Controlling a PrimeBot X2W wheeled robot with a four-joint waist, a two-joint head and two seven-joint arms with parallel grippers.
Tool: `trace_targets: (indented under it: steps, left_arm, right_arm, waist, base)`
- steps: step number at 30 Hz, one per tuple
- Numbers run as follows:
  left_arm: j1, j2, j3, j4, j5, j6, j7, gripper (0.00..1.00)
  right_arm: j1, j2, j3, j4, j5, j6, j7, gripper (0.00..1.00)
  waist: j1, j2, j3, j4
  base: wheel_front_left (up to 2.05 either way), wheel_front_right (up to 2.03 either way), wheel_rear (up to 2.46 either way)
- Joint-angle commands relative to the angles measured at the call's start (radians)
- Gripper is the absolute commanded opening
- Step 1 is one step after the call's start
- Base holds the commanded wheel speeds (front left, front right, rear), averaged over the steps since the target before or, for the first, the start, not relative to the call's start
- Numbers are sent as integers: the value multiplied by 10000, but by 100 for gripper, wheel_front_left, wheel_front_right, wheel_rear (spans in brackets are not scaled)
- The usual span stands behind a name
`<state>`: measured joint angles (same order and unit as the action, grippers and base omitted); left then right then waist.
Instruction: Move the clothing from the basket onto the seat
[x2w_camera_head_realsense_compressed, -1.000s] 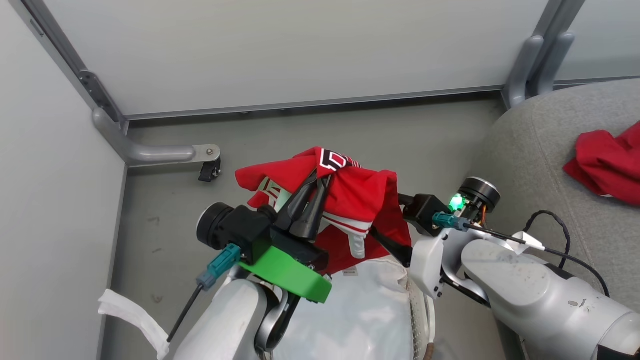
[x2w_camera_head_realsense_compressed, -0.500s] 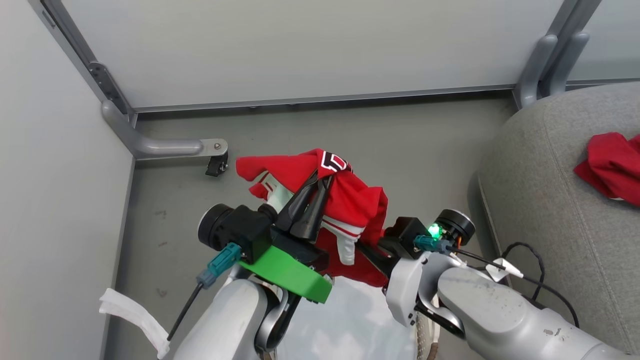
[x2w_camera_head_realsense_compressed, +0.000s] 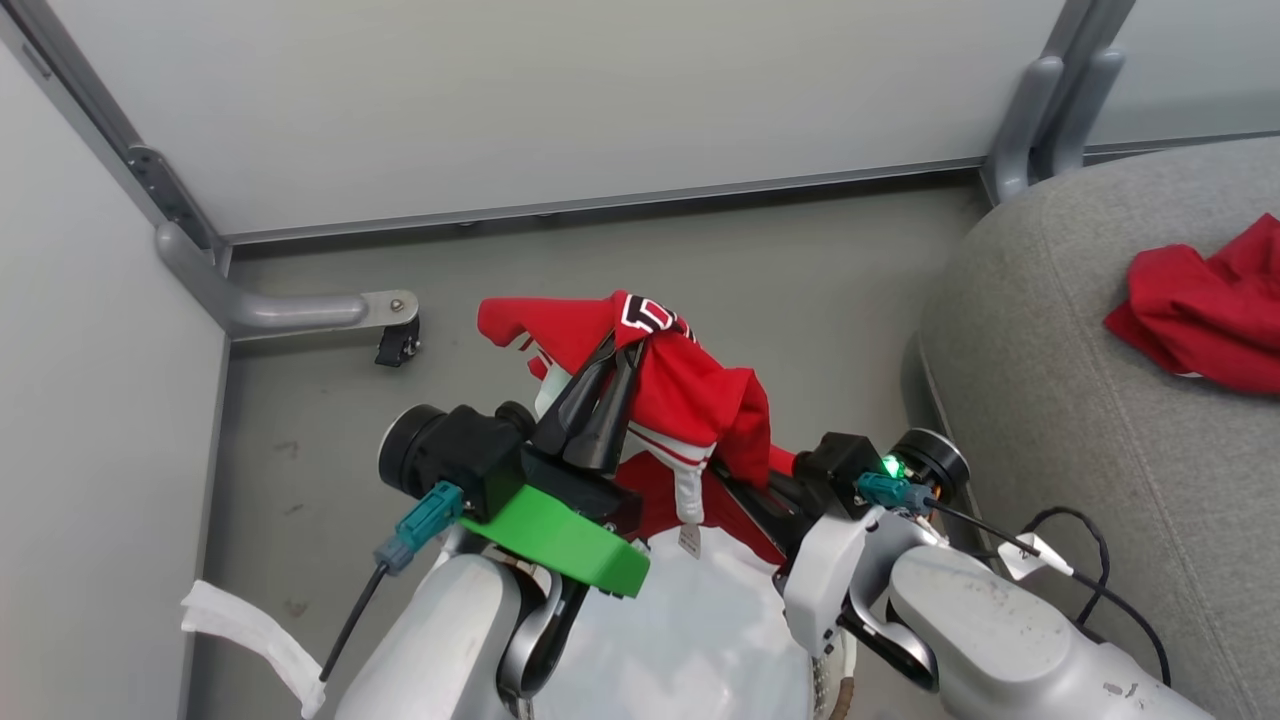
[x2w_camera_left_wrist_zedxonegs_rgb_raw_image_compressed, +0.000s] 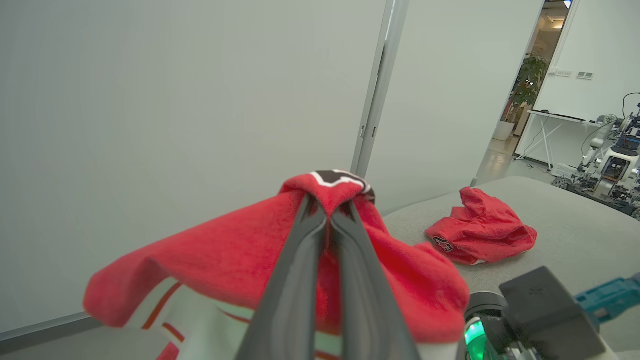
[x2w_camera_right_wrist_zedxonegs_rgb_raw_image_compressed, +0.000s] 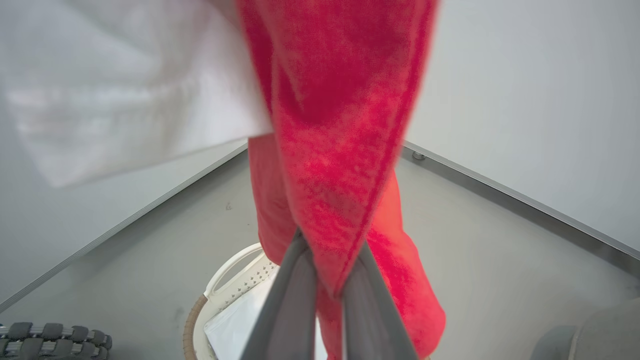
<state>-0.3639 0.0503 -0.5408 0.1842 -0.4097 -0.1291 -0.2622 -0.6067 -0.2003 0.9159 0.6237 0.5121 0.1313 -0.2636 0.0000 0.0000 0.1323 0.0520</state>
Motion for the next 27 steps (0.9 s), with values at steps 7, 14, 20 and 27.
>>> trace_targets:
  steps: [7, 14, 20, 27]
  left_arm:
    - [311, 14, 228, 216, 405, -30, -25, 100]
    - [478, 14, 434, 264, 523, -30, -24, 100]
    - [421, 17, 499, 228, 665, -30, -25, 100]
    - [211, 51, 464, 331, 833, -30, -24, 100]
  right_arm:
    - [751, 109, -865, -610, -241, -12, -16, 0]
    - [1189, 258, -1472, -1188, -394, -11, -17, 0]
    - [1476, 362, -1912, -1456, -389, -11, -17, 0]
    - [1841, 442, -2582, -1632, -468, -11, -17, 0]
  waist:
    - [0, 0, -229, -899]
    - [0, 0, -203, -2348]
    - [0, 0, 23, -3714]
    - [0, 0, 296, -5001]
  base:
    - [0, 0, 0]
    - [0, 0, 0]
    - [0, 0, 0]
    - [0, 0, 0]
